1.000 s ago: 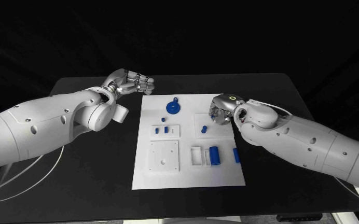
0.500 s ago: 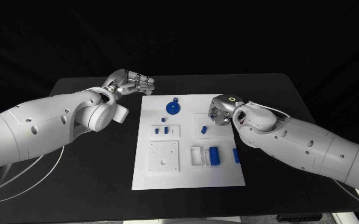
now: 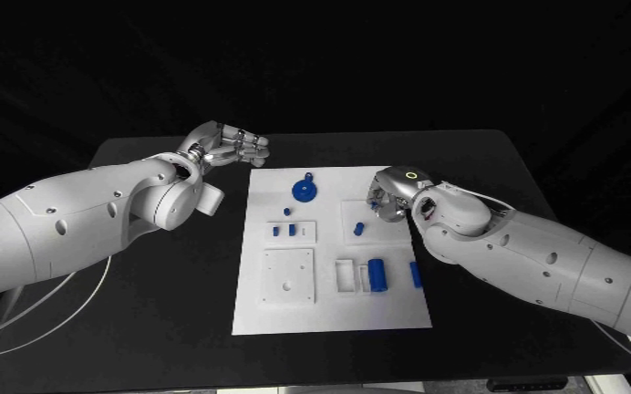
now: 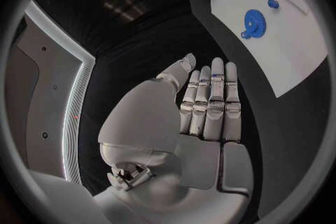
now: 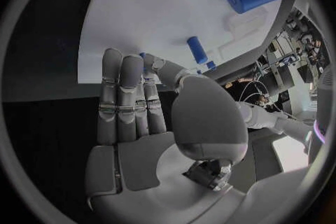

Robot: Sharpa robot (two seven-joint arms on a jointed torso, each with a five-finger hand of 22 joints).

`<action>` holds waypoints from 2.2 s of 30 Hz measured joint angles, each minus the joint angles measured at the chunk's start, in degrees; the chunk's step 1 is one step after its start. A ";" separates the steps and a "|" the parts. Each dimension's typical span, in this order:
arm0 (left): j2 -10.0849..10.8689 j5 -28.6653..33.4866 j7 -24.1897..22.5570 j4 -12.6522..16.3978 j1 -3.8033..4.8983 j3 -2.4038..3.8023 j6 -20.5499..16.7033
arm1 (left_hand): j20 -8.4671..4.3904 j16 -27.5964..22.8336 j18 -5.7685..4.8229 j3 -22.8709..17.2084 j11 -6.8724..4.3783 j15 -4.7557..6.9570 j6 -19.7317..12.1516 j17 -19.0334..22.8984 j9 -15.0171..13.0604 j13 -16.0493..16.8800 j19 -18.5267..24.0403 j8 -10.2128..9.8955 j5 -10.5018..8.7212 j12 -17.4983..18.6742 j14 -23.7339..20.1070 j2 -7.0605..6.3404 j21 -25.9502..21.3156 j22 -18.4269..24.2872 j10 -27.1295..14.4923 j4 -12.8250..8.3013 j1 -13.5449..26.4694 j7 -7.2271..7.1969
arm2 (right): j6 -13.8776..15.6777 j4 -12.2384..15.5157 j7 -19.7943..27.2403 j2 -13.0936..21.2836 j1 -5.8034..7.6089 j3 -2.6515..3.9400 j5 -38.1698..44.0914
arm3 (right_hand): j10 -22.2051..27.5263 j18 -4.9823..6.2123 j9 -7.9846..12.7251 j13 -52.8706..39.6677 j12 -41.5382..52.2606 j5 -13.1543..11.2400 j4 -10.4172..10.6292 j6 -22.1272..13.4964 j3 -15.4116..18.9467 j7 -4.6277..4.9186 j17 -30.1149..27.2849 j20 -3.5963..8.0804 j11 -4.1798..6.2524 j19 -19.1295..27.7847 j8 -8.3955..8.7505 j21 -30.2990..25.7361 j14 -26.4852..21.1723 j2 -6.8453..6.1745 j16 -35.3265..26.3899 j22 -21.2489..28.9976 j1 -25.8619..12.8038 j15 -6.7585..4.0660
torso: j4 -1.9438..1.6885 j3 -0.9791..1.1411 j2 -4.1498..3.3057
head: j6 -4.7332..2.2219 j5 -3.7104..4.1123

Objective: Assemble the parts on the task board

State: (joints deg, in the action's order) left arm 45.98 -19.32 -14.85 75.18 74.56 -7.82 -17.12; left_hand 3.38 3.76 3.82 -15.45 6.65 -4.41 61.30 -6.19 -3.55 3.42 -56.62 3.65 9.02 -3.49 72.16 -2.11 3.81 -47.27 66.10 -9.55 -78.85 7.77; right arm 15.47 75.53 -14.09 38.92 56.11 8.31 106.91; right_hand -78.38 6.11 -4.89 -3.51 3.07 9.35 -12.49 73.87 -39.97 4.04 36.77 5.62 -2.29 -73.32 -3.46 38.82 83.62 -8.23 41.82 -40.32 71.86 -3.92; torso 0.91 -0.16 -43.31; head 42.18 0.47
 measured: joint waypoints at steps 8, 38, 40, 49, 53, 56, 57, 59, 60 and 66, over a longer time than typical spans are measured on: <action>-0.15 0.00 -0.14 -1.50 0.01 0.00 0.34 | 0.00 0.00 0.01 0.16 0.12 0.00 0.00 0.00 0.00 0.00 0.00 0.00 0.00 0.00 0.00 0.00 0.00 0.18 -0.29 -0.16 0.00 0.00 | 0.86 2.30 0.20 1.10 0.02 1.33 -0.68 | -0.05 -0.05 0.00 0.01 0.03 0.22 0.00 -0.01 0.01 -0.01 -0.23 -0.08 0.05 -0.51 0.02 -1.40 0.00 0.00 0.23 -1.74 0.00 0.00 | -0.07 0.06 0.02 | -0.04 0.14; -1.80 0.16 -1.40 -2.62 -0.01 -0.02 1.12 | 0.00 0.00 0.02 0.32 0.32 -0.21 0.00 0.01 0.00 0.00 0.00 0.00 0.00 0.00 -0.21 0.00 0.00 1.47 -0.49 -0.32 0.00 0.00 | 2.72 14.28 3.46 -0.22 -1.75 3.02 -6.31 | 0.04 -0.50 -0.08 0.04 0.23 0.91 -0.64 -0.07 0.67 -0.01 -0.58 -0.18 0.18 -1.63 -0.03 -5.60 -0.01 0.00 0.50 -7.10 -0.75 -0.02 | -0.13 -0.40 0.55 | 0.75 -6.89; -2.11 0.19 -1.47 -2.64 -0.01 -0.02 1.11 | 0.00 0.00 0.02 0.32 0.32 -0.21 0.00 0.01 0.00 0.00 0.00 0.00 0.00 0.00 -0.21 0.00 0.00 1.52 -0.49 -0.32 0.00 0.00 | 2.72 14.43 3.60 -0.85 -2.08 2.61 -6.18 | -0.18 -0.50 -0.08 0.05 0.23 0.91 -0.64 -0.07 0.67 0.00 -0.58 -0.01 0.40 -1.81 -0.03 -6.05 -0.01 0.00 0.50 -7.52 -0.75 -0.02 | -0.13 -0.43 0.59 | 0.85 -7.51; -2.98 0.38 -1.63 -2.55 -0.01 -0.02 1.10 | 0.00 0.00 0.03 0.32 0.32 -0.21 0.00 0.01 0.00 0.00 0.00 0.00 0.00 0.00 -0.21 0.00 0.00 1.61 -0.49 -0.32 0.00 0.00 | 2.78 14.50 3.91 -3.09 -4.01 0.47 -4.63 | -0.39 -0.80 -0.07 0.05 0.21 0.91 -0.65 -0.07 0.68 -0.01 -0.58 -0.07 0.34 -1.88 -0.02 -6.39 -0.01 0.09 0.50 -8.00 -0.66 -0.02 | -0.20 -0.43 0.58 | 1.41 -10.72; -3.18 0.48 -1.66 -2.50 -0.01 -0.02 1.08 | -0.01 0.00 0.03 0.32 0.32 -0.21 0.00 0.01 0.00 0.00 0.00 0.00 0.00 0.00 -0.21 0.00 0.00 1.63 -0.48 -0.32 0.00 0.00 | 2.83 14.32 3.94 -3.91 -4.66 -0.29 -3.57 | -0.40 -0.83 -0.06 0.04 0.16 0.86 -0.65 -0.08 0.68 0.00 -0.58 -0.09 0.34 -2.34 -0.01 -6.94 -0.01 0.17 0.77 -8.78 -0.57 -0.02 | -0.23 -0.40 0.52 | 1.78 -11.74; -3.27 0.53 -1.67 -2.45 -0.01 -0.03 1.07 | -0.01 0.00 0.03 0.32 0.32 -0.21 0.00 0.01 0.00 0.00 0.00 0.00 0.00 0.00 -0.21 0.00 0.00 1.63 -0.48 -0.32 0.00 0.00 | 2.87 14.14 3.94 -4.33 -4.95 -0.94 -2.91 | -0.40 -0.83 -0.06 0.04 0.13 0.86 -0.65 -0.08 0.68 0.00 -0.58 -0.09 0.35 -2.34 -0.01 -7.12 -0.01 0.23 0.77 -9.03 -0.51 -0.03 | -0.23 -0.40 0.51 | 2.02 -12.22; -3.31 0.56 -1.68 -2.43 -0.01 -0.03 1.06 | -0.01 0.00 0.03 0.32 0.32 -0.21 0.00 0.01 0.00 0.00 0.01 0.00 0.00 0.00 -0.21 0.00 0.00 1.63 -0.48 -0.32 0.00 0.00 | 2.89 14.04 3.94 -4.50 -5.06 -1.27 -2.60 | -0.40 -0.84 -0.06 0.03 0.12 0.86 -0.65 -0.08 0.68 0.00 -0.58 -0.09 0.35 -2.34 -0.01 -7.39 -0.01 0.23 0.77 -9.33 -0.51 -0.02 | -0.23 -0.40 0.51 | 2.08 -12.30; -3.36 0.58 -1.69 -2.42 -0.01 -0.03 1.06 | 0.00 0.00 0.03 0.32 0.32 -0.21 0.00 0.01 0.00 0.00 0.00 0.00 0.00 0.00 -0.21 0.00 0.00 1.63 -0.48 -0.32 0.00 0.00 | 2.92 13.90 3.92 -4.79 -5.17 -1.92 -2.09 | -0.40 -0.84 -0.07 0.03 0.12 0.86 -0.65 -0.08 0.68 0.00 -0.57 -0.09 0.35 -2.34 0.00 -7.45 -0.01 0.23 0.77 -9.57 -0.51 -0.03 | -0.20 -0.40 0.51 | 2.21 -12.47; -3.40 0.60 -1.69 -2.41 -0.01 -0.03 1.06 | -0.01 0.00 0.03 0.32 0.32 -0.21 0.00 0.01 0.00 0.00 0.01 0.00 0.00 0.00 -0.22 0.00 0.00 1.63 -0.48 -0.32 0.00 0.00 | 2.94 13.79 3.87 -4.99 -5.27 -2.37 -1.74 | -0.39 -0.84 -0.07 0.03 0.11 0.86 -0.65 -0.08 0.69 0.00 -0.57 -0.09 0.35 -2.34 0.00 -7.45 -0.01 0.23 0.77 -9.70 -0.51 -0.03 | -0.20 -0.40 0.51 | 2.29 -12.50; -3.51 0.65 -1.69 -2.29 -0.01 -0.03 1.10 | -0.01 0.00 0.03 0.32 0.32 -0.21 0.00 0.01 0.00 0.00 0.01 0.00 0.00 0.00 -0.21 0.23 0.00 1.90 -0.48 -0.32 0.23 0.00 | 3.08 13.41 3.53 -5.61 -5.95 -3.30 -0.01 | -0.39 -0.92 -0.09 0.01 0.00 0.86 -0.82 0.08 0.52 -0.16 -0.57 0.00 0.37 -2.68 0.03 -7.96 -0.18 0.23 0.97 -10.36 -0.51 -0.20 | -0.18 -0.36 0.48 | 2.52 -12.51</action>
State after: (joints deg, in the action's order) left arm 42.47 -18.67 -16.53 72.89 74.55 -7.85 -16.02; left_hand 3.38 3.76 3.85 -15.13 6.97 -4.62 61.30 -6.18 -3.56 3.42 -56.62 3.65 9.02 -3.49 71.95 -1.88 3.82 -45.37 65.61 -9.87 -78.62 7.77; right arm 18.55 88.94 -10.56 33.31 50.17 5.01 106.90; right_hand -78.76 5.20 -4.98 -3.50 3.06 10.20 -13.31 73.95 -39.45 3.88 36.19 5.62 -1.92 -76.00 -3.43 30.86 83.44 -8.00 42.79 -50.69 71.35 -4.11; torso 0.73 -0.52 -42.82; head 44.70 -12.04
